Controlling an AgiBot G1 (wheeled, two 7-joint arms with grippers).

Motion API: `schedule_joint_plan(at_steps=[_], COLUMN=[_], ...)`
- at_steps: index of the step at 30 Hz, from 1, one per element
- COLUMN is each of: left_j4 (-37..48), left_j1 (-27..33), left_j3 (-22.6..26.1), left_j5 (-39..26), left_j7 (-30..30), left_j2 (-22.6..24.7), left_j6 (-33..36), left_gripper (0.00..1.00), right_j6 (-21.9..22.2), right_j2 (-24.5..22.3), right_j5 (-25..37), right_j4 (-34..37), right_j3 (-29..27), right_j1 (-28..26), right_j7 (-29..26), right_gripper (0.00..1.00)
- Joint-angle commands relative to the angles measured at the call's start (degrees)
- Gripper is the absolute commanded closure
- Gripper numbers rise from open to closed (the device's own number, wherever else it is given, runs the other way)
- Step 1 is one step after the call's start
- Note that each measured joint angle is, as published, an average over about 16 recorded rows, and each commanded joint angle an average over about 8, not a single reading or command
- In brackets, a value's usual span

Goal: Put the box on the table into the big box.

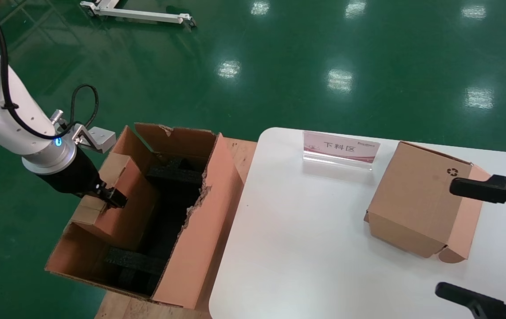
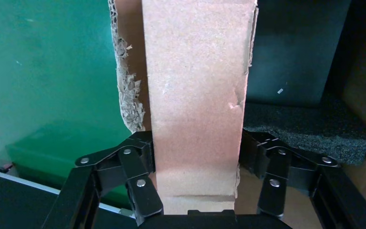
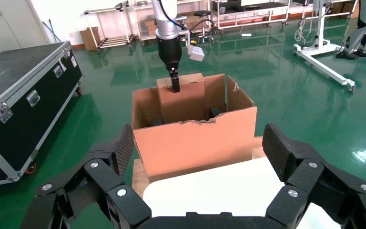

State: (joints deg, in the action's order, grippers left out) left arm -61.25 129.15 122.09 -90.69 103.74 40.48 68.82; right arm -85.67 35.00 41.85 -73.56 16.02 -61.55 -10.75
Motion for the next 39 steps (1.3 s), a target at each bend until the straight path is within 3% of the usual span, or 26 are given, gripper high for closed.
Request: schedule_joint_plan(at_steps=[1, 25, 39], left_j4=[-0.03, 0.13, 1.49], left_j1=[-0.05, 0.49, 7.68], left_j3=[0.01, -0.41, -7.91], left_j5=[-0.02, 0.00, 3.85], left_j7=[0.07, 0.05, -2.23], left_j2=[0.00, -0.06, -4.62], left_j6=[-0.03, -0.15, -3.53], left_gripper=[0.00, 0.00, 0.00], right_j6=[0.00, 0.00, 0.01], right_j2=[0.00, 0.00, -0.01], right_j5=[0.00, 0.00, -0.01], right_j4=[0.00, 0.00, 0.01], right_j3=[0.00, 0.00, 0.00], right_j1=[0.00, 0.00, 0.01], right_j7=[0.00, 0.00, 0.00], right_gripper=[0.00, 0.00, 0.00])
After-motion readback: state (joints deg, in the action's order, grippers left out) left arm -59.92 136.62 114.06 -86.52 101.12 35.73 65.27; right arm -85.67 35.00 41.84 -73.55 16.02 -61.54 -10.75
